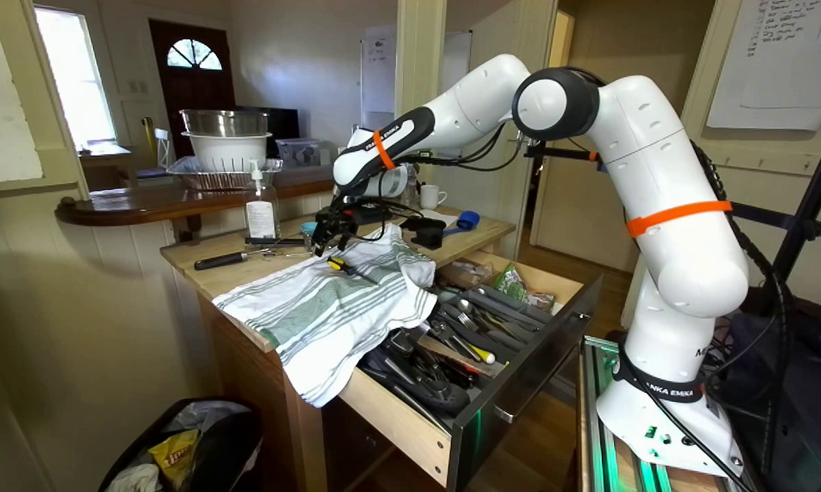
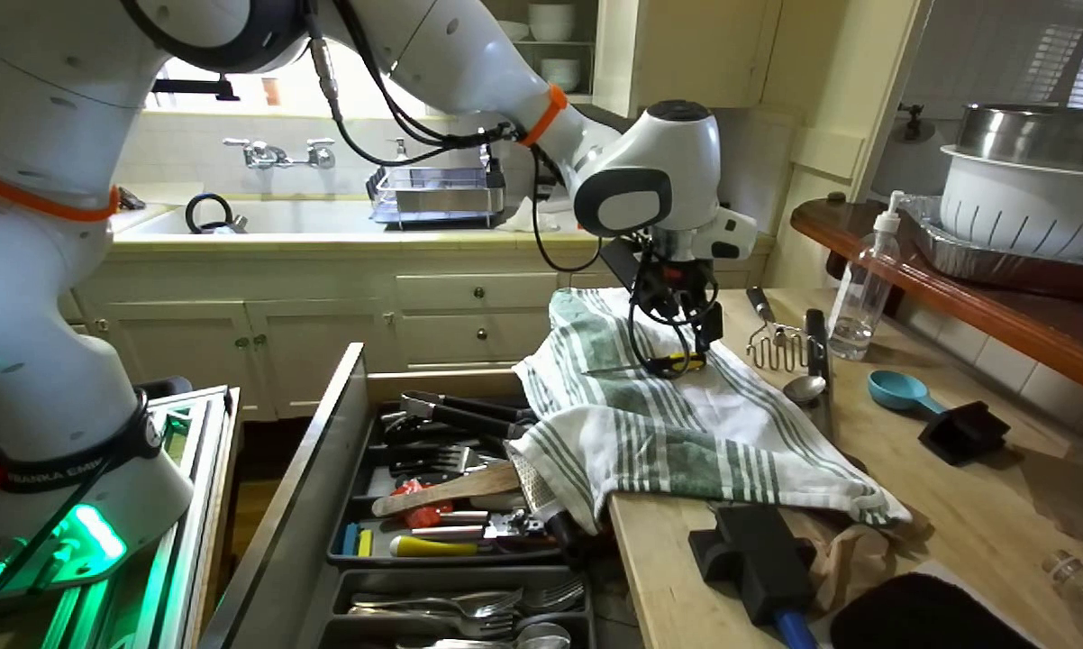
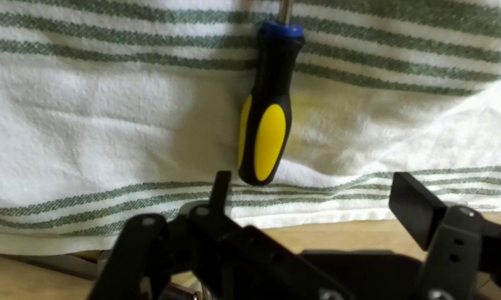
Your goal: Unfold the green and white towel and lay it out on the countertop.
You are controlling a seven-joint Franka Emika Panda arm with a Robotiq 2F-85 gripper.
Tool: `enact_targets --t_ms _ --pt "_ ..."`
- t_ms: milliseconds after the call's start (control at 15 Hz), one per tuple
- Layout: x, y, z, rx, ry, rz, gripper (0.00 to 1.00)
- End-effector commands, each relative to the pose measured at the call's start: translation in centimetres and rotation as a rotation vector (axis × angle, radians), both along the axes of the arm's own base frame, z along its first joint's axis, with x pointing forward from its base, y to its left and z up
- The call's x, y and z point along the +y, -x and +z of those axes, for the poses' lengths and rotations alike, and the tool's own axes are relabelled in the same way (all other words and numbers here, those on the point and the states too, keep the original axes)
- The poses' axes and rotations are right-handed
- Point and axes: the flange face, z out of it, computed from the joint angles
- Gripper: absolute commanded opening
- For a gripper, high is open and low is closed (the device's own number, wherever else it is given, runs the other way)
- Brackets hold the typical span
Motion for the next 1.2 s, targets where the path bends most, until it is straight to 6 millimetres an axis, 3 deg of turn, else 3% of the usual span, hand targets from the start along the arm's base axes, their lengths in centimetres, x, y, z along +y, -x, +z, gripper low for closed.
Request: enact_targets --t_ms 0,67,200,267,333,600,733,1000,1133 --pt "-0.4 0.3 -1.3 -0.005 0.051 0.016 0.89" --pt "-0.5 0.3 -1.6 0.001 0.058 0.017 0.82" --pt "-0.6 0.3 -2.0 0.008 0.073 0.022 0.82" --pt "-0.7 0.2 -2.1 0.012 0.082 0.025 0.77" --pt "-0.8 0.2 -2.3 0.017 0.090 0.031 0.79" --pt "-0.8 0.3 -2.8 0.039 0.113 0.040 0.73" --pt "-0.7 0.3 -3.0 0.049 0.123 0.046 0.64" --pt "-0.4 0.2 -3.0 0.058 0.129 0.060 0.34" --pt "-0.3 0.1 -2.7 0.066 0.127 0.055 0.15"
